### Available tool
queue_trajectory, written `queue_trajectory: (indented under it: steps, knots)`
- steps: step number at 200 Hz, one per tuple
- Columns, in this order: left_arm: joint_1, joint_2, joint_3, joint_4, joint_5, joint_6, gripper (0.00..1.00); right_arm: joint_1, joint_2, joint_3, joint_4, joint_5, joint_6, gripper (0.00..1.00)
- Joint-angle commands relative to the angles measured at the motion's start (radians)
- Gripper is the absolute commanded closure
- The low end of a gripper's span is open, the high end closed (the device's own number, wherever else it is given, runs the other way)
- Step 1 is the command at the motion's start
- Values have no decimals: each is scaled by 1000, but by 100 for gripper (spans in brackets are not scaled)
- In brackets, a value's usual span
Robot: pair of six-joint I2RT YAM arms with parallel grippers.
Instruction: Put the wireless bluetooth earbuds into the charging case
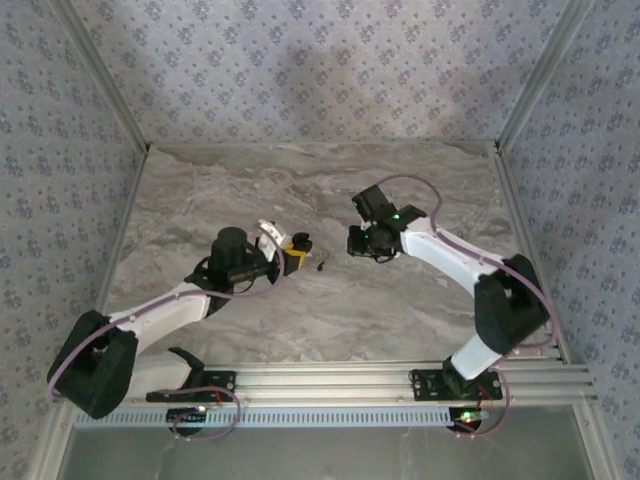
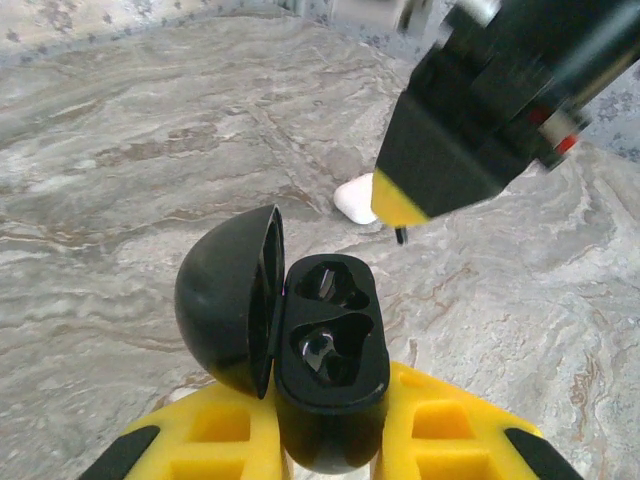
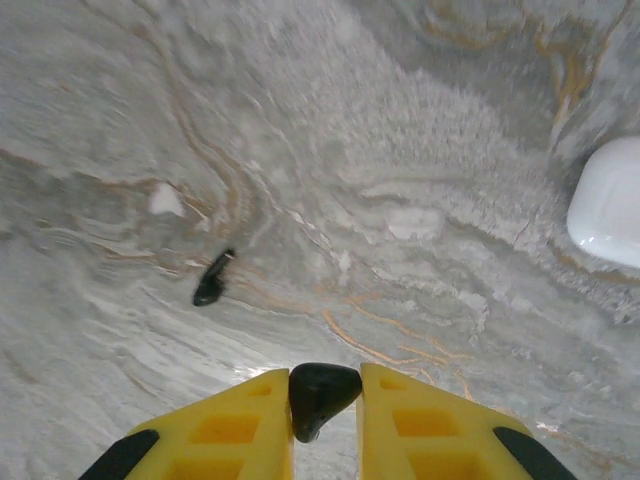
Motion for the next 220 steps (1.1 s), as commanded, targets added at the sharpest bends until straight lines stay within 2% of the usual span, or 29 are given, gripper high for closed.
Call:
queue_trajectory:
  steps: [1, 42, 71, 160, 220]
  knots:
    - [-29, 62, 20, 151, 17, -14, 91, -4, -112, -63, 97, 37, -40, 79]
    - [-77, 197, 104, 246, 41, -21, 91, -3, -303, -150, 194, 36, -78, 79]
    - [-103, 261, 155, 296, 75, -28, 92, 1, -373, -180, 242, 17, -106, 79]
    - [-134, 297, 202, 327, 96, -32, 92, 16, -405, -210, 353, -95, -159, 79]
    - [-136, 280, 207, 330, 93, -33, 92, 31, -397, -219, 379, -103, -150, 79]
